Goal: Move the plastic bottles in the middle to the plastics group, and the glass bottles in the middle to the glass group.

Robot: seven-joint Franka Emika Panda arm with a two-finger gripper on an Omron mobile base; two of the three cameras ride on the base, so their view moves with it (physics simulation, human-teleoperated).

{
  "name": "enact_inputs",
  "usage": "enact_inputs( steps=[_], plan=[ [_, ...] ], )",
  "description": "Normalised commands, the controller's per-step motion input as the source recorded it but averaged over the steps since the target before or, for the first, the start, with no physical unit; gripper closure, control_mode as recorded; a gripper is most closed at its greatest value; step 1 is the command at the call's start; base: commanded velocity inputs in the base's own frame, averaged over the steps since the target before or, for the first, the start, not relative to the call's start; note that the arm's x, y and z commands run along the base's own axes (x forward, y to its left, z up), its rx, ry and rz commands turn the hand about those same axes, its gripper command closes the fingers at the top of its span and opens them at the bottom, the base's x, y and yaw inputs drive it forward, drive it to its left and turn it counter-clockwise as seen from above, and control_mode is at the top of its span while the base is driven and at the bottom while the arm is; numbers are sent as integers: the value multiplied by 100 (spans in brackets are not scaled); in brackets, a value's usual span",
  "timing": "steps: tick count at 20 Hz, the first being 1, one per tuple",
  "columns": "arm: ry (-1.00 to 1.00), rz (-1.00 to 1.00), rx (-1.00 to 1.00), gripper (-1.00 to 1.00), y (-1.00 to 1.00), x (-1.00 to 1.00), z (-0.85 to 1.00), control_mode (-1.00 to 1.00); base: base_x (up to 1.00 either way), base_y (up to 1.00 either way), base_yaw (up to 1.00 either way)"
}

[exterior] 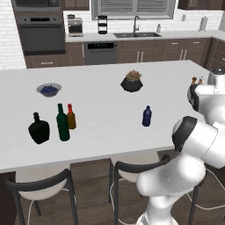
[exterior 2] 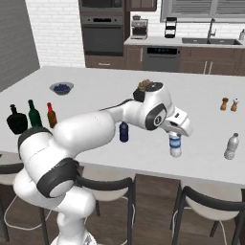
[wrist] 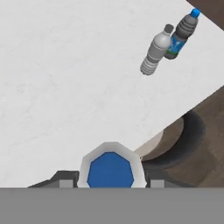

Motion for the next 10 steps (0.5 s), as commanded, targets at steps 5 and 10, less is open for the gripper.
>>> enact_inputs(
  steps=[5,10],
  plan=[
    [0,-3,0,100,-32,-5,-3,-100,0,0,0],
    [-2,4,1,100,-1,0,-41,-100,0,0,0]
  ],
)
